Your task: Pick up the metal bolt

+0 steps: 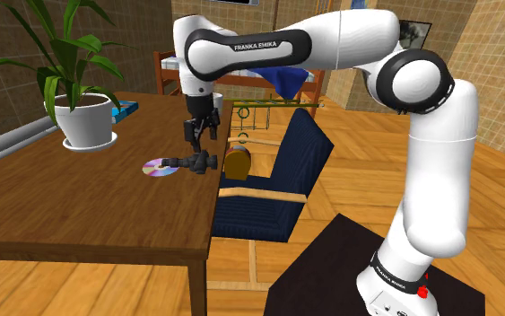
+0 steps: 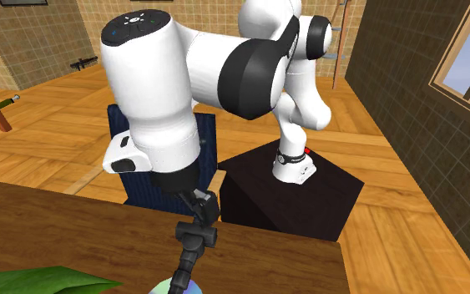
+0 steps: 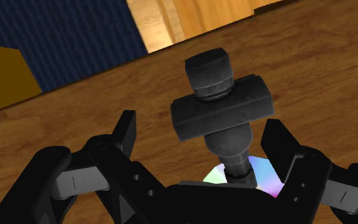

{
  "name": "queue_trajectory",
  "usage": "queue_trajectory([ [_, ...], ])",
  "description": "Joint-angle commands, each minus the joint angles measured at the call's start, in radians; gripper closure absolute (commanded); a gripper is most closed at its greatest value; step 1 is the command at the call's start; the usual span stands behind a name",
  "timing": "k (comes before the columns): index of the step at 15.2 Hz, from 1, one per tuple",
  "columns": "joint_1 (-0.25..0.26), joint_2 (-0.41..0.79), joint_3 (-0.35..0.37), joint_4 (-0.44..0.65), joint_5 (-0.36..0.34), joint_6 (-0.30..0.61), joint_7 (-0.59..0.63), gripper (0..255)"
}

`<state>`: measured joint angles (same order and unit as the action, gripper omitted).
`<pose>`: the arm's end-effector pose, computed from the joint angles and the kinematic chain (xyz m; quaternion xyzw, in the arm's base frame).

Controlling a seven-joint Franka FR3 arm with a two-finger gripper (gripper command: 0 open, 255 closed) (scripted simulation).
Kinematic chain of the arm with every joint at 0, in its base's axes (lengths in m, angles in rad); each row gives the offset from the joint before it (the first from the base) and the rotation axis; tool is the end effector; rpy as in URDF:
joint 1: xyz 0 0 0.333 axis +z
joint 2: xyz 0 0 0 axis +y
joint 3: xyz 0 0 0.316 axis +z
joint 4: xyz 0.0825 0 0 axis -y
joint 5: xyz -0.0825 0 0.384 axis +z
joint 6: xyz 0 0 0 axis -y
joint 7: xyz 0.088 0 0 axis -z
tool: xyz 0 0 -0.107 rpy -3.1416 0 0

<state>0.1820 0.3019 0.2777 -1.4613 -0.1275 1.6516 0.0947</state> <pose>0.5879 0.2524 0.5078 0.9811 0.1855 -0.0420 0.0350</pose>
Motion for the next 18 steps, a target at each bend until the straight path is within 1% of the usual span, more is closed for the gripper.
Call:
queue_trajectory([
  [1, 0.031, 0.098, 0.006, 0.113, -0.035, -0.039, 0.002, 0],
  [2, 0.05, 0.151, 0.007, 0.178, -0.052, -0.063, 0.001, 0],
  [3, 0.059, 0.174, 0.007, 0.207, -0.059, -0.074, 0.0, 0],
  [10, 0.051, 0.171, 0.004, 0.11, -0.059, 0.021, 0.008, 0],
  [12, 0.05, 0.172, 0.004, 0.102, -0.06, 0.029, 0.009, 0],
  [13, 0.051, 0.172, 0.004, 0.104, -0.06, 0.027, 0.009, 255],
  [18, 0.051, 0.172, 0.004, 0.103, -0.06, 0.028, 0.009, 255],
])
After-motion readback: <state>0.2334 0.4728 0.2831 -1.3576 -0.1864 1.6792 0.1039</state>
